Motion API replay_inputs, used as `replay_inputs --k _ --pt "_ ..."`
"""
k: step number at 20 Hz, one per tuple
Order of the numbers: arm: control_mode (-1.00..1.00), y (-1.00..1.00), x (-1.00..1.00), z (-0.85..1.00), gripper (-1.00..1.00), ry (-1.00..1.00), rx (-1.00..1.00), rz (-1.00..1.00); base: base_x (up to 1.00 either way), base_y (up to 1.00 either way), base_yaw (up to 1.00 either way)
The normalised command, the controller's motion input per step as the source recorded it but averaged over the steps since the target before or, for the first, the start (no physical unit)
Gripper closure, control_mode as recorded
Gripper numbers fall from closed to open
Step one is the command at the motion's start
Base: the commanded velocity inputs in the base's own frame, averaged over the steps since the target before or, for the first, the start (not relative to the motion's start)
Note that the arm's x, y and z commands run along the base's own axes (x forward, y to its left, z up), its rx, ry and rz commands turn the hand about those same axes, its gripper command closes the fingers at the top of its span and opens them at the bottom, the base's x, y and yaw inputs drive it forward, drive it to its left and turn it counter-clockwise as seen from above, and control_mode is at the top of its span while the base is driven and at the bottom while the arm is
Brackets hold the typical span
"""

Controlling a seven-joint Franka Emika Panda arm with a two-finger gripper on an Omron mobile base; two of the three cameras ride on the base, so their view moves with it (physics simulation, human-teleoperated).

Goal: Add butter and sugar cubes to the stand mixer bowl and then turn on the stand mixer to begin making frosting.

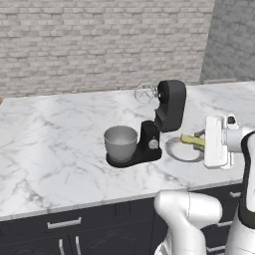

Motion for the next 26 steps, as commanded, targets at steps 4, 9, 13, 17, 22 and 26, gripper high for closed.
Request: replay_inputs --k 4,9,13,17,22,26 --pt "-1.00 1.00 -0.22 0.94 1.00 0.00 -0.17 0.00 0.00 0.00 0.00" --pt "-1.00 1.00 0.07 0.71 1.00 0.01 -0.21 0.00 0.00 0.00 0.00" --pt "-1.00 0.97 0.42 0.40 1.00 0.11 -0.27 0.00 0.00 0.00 0.00" --pt "-1.00 0.78 0.45 0.08 1.00 0.17 -0.29 0.00 0.00 0.00 0.00" --pt "-1.00 0.48 0.76 0.00 1.00 0.17 -0.29 -0.01 0.00 0.00 0.00" --pt "-1.00 0.11 0.72 -0.09 1.00 0.08 -0.28 -0.02 0.00 0.00 0.00"
